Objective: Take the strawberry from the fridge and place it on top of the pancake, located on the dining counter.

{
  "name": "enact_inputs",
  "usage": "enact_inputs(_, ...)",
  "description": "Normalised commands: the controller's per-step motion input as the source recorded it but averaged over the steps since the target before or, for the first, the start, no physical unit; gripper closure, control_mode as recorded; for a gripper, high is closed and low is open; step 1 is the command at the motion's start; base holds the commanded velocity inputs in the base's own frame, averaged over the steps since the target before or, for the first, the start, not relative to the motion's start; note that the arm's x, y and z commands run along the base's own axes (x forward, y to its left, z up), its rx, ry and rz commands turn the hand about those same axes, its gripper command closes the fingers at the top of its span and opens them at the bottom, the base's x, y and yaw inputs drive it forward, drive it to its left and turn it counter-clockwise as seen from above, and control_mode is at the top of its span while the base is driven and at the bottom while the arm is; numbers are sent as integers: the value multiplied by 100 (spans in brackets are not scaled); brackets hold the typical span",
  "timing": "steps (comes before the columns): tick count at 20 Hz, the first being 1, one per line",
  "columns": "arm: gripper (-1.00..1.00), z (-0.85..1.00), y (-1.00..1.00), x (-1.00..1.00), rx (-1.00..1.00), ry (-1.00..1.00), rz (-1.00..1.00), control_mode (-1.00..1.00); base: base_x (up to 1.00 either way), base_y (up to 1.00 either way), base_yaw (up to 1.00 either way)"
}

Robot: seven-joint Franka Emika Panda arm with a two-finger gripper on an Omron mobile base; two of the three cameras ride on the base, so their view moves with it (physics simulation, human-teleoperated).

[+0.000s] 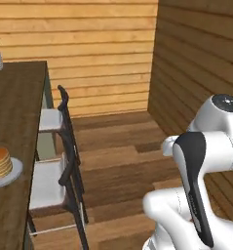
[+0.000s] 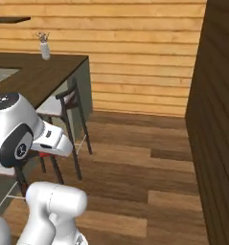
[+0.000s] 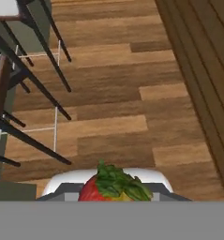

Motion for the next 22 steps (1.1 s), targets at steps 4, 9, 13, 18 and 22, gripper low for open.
enact_inputs(4, 100, 0, 0, 0, 0, 0, 0, 100, 34, -4, 100)
enact_inputs(9, 100, 0, 0, 0, 0, 0, 0, 100, 51, -12, 99)
enact_inputs(13, 100, 0, 0, 0, 0, 0, 0, 100, 51, -11, 99)
enact_inputs(18, 100, 0, 0, 0, 0, 0, 0, 100, 29, -34, 93)
enact_inputs(22, 100, 0, 0, 0, 0, 0, 0, 100, 0, -64, 84)
